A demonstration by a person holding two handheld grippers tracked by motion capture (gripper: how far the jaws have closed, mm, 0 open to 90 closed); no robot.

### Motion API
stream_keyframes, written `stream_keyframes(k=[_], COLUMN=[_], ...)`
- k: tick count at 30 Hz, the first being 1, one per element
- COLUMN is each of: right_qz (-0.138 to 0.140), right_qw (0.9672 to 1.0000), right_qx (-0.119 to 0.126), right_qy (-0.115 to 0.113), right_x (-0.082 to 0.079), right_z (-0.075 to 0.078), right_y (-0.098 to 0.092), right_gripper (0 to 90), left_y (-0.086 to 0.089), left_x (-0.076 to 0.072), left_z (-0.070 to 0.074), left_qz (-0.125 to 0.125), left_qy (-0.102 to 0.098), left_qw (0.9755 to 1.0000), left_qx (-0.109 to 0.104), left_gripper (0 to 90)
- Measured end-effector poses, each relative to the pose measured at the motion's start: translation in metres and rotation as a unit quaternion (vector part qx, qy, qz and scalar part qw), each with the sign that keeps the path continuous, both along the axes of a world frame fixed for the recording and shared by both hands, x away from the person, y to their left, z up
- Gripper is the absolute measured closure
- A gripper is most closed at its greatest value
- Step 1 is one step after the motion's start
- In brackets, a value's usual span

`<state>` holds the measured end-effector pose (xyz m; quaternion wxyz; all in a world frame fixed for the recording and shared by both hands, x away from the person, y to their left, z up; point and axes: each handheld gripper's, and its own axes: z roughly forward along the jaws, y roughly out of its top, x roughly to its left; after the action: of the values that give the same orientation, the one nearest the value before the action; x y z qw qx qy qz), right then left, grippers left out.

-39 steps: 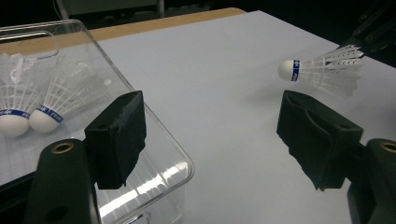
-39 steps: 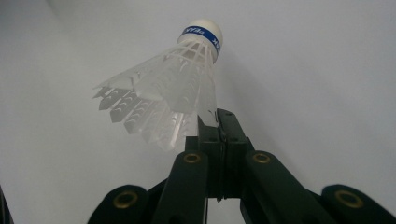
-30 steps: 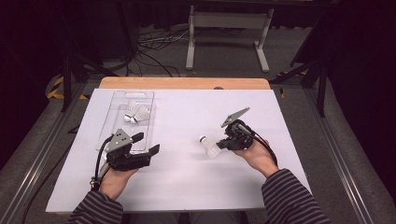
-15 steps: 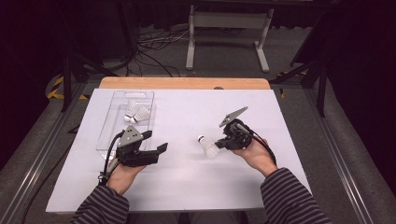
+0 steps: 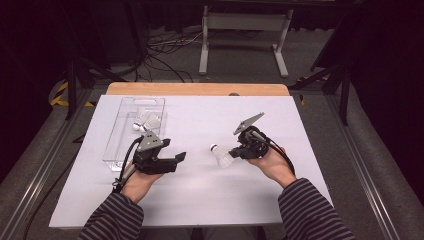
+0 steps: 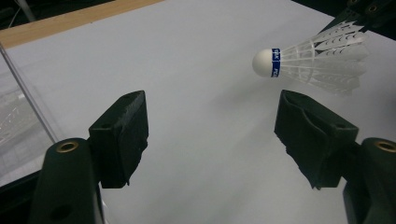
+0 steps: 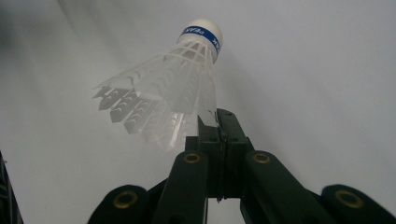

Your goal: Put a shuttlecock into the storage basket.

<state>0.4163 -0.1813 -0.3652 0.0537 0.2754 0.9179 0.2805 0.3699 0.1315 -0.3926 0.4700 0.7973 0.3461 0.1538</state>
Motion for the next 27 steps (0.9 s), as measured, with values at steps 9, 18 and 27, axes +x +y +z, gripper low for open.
stream_keyframes(k=[9,18,27], right_qz=[0.006,0.01,0.019], right_qw=[1.0,0.9999,0.9998], right_qx=[0.002,-0.001,-0.004], right_qy=[-0.004,-0.002,-0.002], right_x=[0.002,0.002,0.003], right_z=[0.005,0.005,0.007], right_y=[0.006,0.007,0.013], right_gripper=[89.9,89.9,89.9], left_y=[-0.011,-0.018,-0.025], left_x=[0.005,0.01,0.014], left_z=[0.001,0.0,0.002], left_qz=[-0.017,-0.033,-0.044], left_qy=[0.013,0.024,0.036], left_qw=[0.9997,0.9983,0.997], left_qx=[0.015,0.042,0.053], left_gripper=[27.2,28.0,28.2])
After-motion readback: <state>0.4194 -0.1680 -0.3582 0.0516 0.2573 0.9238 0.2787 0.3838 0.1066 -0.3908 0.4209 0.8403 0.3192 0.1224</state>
